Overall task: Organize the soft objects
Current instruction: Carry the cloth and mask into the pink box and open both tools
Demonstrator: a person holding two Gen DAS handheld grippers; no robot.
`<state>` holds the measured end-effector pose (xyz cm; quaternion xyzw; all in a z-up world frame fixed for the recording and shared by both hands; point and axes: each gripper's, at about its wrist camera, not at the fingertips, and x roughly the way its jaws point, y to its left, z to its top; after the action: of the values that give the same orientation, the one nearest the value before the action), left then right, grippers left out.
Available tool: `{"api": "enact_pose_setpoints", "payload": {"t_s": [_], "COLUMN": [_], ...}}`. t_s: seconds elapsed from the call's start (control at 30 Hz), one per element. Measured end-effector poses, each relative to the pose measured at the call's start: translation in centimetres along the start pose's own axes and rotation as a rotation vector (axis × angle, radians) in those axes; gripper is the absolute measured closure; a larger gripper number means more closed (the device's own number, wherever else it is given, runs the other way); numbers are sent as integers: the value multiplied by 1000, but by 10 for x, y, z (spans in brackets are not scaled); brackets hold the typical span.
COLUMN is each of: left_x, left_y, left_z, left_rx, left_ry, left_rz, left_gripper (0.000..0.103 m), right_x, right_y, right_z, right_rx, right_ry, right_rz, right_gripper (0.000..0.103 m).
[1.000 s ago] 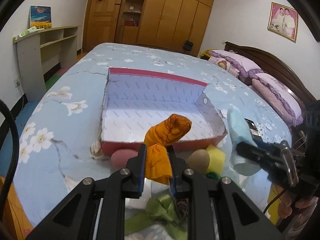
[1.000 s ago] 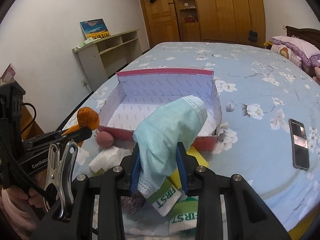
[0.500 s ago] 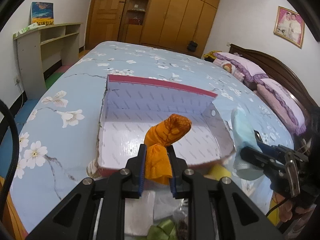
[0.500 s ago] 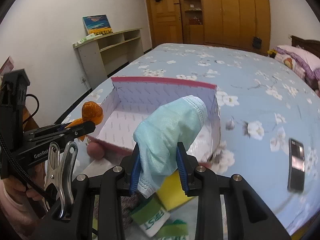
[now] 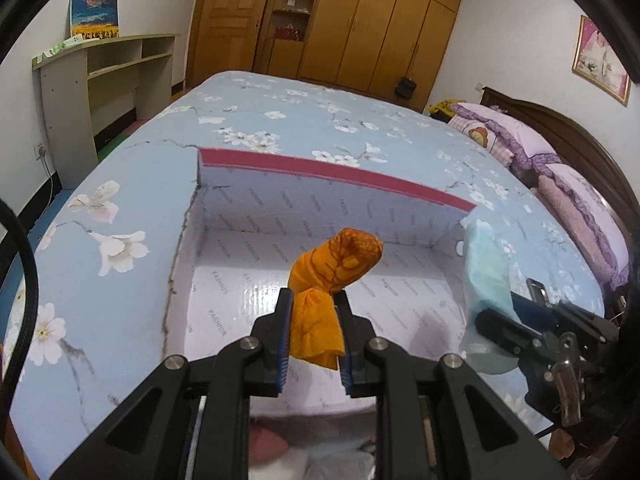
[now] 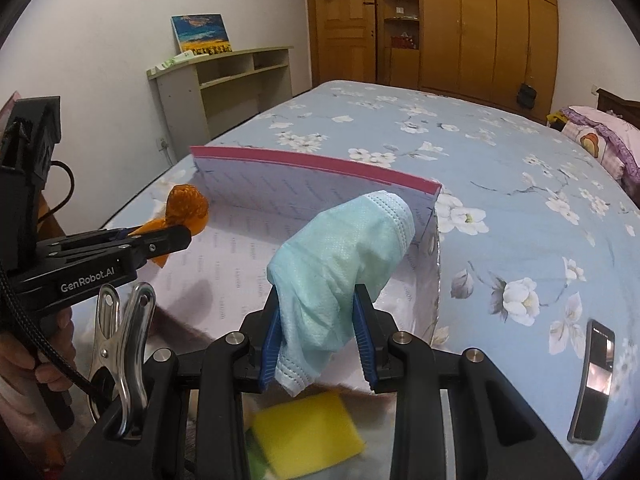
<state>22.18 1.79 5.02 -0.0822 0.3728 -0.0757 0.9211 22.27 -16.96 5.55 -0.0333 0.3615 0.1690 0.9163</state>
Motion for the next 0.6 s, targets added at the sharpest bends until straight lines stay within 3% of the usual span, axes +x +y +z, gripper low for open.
{"api": "enact_pose_setpoints", "payload": {"t_s": [0.33, 0.6], "left_x": [40, 55], "left_y": [-4, -6], "left_z": [-3, -6], "left_rx": [12, 15], "left_ry": [61, 88], "left_rz": [39, 55], "left_gripper": [83, 83], "right_x": [31, 50], "right_y": [-10, -22], "right_z": [-1, -6], "right_rx": [-61, -35], "right_ry": [24, 63], "right_rz": [-48, -43], "right_gripper": [69, 69]}}
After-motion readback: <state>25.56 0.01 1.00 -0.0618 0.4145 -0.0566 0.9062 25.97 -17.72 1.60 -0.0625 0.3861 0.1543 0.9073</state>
